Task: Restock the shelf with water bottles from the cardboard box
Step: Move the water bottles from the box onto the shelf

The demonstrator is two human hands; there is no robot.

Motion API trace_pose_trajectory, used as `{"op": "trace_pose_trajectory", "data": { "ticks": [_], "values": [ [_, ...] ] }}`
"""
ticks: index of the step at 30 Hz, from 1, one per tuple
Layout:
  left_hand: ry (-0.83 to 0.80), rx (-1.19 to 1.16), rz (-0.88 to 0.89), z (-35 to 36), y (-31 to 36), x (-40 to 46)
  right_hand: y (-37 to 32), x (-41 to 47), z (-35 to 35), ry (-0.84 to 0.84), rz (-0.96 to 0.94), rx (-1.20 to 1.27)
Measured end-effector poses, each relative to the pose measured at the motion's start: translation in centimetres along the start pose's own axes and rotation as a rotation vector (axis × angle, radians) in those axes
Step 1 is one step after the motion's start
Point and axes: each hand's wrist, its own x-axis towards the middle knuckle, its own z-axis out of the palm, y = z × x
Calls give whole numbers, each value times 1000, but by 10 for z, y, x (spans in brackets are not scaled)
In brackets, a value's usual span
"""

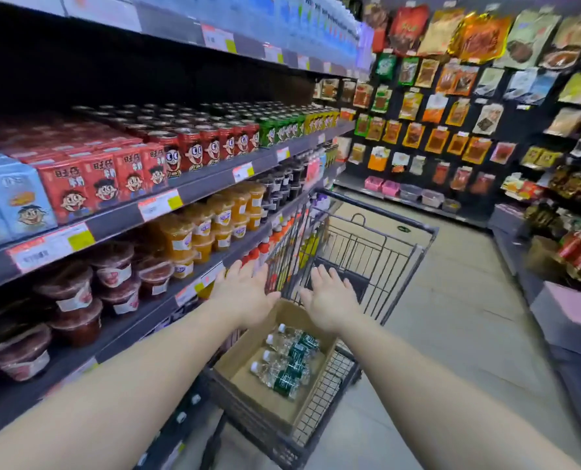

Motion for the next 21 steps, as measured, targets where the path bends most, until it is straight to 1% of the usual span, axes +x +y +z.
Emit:
{"op": "trace_pose_trajectory", "data": {
  "ticks": [4, 7, 9, 12, 15, 19, 21],
  "values": [
    [-29, -30, -165, 40, -6, 84, 38, 103, 44, -98, -129, -40],
    [-56, -68, -315, 76, -5, 139, 72, 173, 82, -202, -222, -62],
    [-121, -89, -374, 104, 1, 166, 95, 207, 106, -292, -252, -68],
    [-154, -98, -434, 148, 6, 197, 120, 248, 146, -376, -294, -93],
    [-218, -119, -496, 192, 11, 211, 138, 273, 199, -481, -306, -110],
    [-331, -135, -539, 263, 11, 218, 162, 279, 272, -660, -252, -120],
    [-388, -181, -555, 292, 11, 221, 172, 276, 301, -726, -221, -101]
  ]
}}
